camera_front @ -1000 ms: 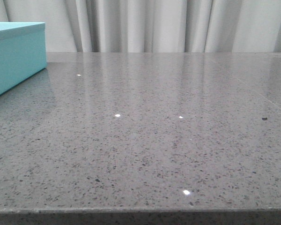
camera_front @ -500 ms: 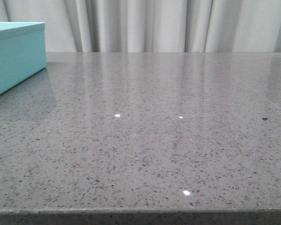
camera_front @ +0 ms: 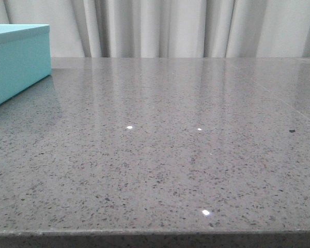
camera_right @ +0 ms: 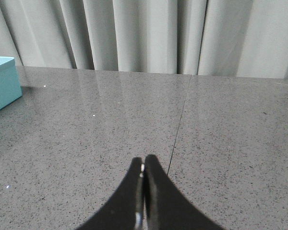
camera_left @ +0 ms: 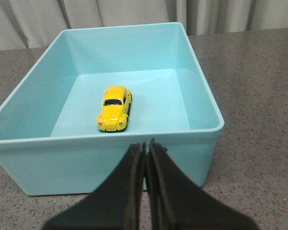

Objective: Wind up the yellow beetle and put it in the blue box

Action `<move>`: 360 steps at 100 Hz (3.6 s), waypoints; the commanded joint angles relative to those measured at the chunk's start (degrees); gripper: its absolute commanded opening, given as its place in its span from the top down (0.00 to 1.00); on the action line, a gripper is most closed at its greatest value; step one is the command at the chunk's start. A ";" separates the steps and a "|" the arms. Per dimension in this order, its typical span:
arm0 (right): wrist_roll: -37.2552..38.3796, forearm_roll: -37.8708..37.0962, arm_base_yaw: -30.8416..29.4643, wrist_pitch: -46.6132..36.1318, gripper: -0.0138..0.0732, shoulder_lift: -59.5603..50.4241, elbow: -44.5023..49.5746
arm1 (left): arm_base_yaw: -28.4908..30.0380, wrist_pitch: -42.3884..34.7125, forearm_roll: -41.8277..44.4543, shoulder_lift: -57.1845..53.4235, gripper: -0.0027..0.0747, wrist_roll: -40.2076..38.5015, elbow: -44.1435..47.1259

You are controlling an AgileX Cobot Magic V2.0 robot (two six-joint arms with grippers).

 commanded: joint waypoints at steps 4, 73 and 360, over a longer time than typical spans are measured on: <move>-0.50 -1.22 -0.14 -4.61 0.92 0.30 -1.40 | -0.04 -4.04 -1.05 0.56 0.99 -0.12 -1.48; -0.50 -1.22 -0.14 -4.61 0.92 0.30 -1.40 | -8.85 -32.84 8.03 -7.08 0.99 -6.85 16.91; -15.28 15.54 -23.04 -23.92 0.92 -18.68 26.75 | -8.56 -36.02 8.03 -14.95 0.99 -11.33 29.51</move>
